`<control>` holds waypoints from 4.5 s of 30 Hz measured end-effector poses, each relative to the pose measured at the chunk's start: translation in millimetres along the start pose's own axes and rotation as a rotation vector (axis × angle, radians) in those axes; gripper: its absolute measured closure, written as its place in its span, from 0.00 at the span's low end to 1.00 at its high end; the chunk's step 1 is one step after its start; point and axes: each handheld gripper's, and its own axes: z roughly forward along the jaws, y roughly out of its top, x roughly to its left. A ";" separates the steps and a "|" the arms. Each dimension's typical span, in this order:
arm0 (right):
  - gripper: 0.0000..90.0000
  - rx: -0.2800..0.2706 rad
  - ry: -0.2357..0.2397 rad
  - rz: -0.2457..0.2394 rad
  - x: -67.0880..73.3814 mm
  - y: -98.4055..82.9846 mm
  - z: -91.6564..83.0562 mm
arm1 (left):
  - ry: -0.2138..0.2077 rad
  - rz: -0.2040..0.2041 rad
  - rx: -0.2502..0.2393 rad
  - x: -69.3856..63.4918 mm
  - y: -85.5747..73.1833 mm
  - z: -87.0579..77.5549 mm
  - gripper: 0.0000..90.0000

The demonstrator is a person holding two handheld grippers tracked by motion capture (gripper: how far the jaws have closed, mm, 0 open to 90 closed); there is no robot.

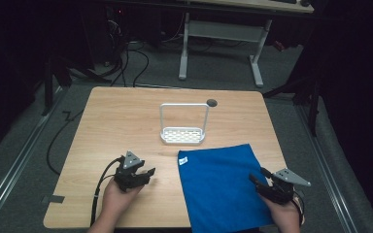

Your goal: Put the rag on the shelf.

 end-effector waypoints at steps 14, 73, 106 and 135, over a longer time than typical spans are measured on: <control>0.45 0.023 -0.004 -0.031 -2.1 -0.8 -0.3 | 0.000 -0.001 -0.004 -0.7 1.7 1.9 0.51; 0.39 -0.007 0.007 -0.122 10.6 40.4 7.4 | -0.059 0.056 -0.062 -47.2 57.3 85.6 0.52; 0.57 0.185 -0.081 -0.022 -37.5 69.9 95.6 | -0.106 -0.034 0.044 -39.8 57.7 101.5 0.87; 0.82 0.243 -0.097 -0.025 -48.0 63.7 119.9 | -0.103 -0.014 0.048 -42.1 57.3 101.7 0.97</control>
